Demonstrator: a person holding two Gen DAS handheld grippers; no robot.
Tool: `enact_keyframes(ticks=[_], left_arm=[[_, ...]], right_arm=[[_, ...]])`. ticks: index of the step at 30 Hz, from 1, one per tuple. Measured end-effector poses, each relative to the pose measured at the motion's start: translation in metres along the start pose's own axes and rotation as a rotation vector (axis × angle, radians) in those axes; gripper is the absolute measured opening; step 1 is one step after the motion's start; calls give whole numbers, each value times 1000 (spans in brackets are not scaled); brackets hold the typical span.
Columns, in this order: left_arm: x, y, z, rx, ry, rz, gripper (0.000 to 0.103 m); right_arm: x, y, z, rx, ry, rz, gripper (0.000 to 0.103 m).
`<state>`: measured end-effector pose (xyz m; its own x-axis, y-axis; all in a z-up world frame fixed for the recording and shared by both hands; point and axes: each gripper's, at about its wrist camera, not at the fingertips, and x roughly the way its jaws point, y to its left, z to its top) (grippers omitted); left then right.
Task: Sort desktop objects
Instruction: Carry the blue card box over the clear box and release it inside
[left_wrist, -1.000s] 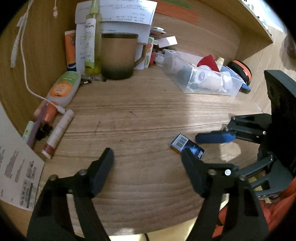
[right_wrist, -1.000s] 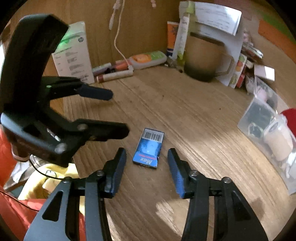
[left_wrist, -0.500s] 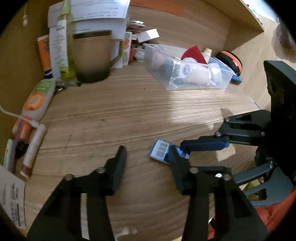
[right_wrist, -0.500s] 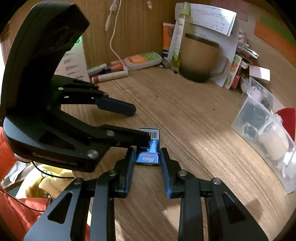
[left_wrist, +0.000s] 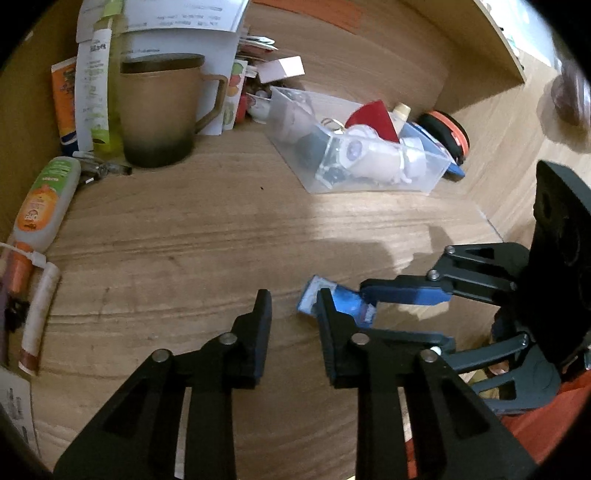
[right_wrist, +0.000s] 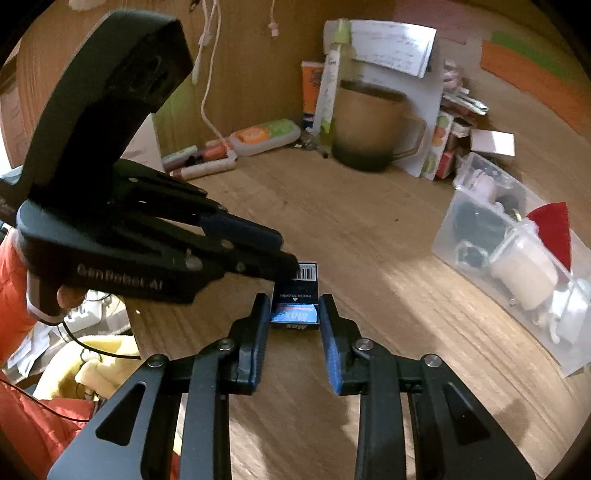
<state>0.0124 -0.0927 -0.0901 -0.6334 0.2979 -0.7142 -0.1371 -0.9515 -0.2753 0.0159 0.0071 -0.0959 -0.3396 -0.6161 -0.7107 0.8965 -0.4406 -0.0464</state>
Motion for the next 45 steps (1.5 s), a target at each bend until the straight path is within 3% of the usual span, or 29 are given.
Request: enact_keyframes(ticks=[8, 17, 20, 24, 32, 39, 45], left_arm=[[2, -10, 16, 35, -22, 44, 24], [9, -44, 52, 149, -75, 87, 25], [13, -52, 67, 163, -99, 103, 40], [18, -62, 87, 181, -131, 109, 46], [29, -80, 120, 234, -195, 174, 77], [46, -89, 140, 259, -205, 201, 80], [66, -92, 152, 270, -205, 249, 89]], right_arm=[[-23, -31, 4, 48, -46, -57, 25], [-56, -78, 7, 111, -112, -148, 25], [-66, -95, 7, 133, -128, -185, 25], [-76, -116, 6, 161, -144, -225, 25], [-85, -152, 6, 209, -165, -280, 25], [-80, -196, 7, 283, -153, -320, 25], [-63, -224, 5, 338, -113, -346, 25]])
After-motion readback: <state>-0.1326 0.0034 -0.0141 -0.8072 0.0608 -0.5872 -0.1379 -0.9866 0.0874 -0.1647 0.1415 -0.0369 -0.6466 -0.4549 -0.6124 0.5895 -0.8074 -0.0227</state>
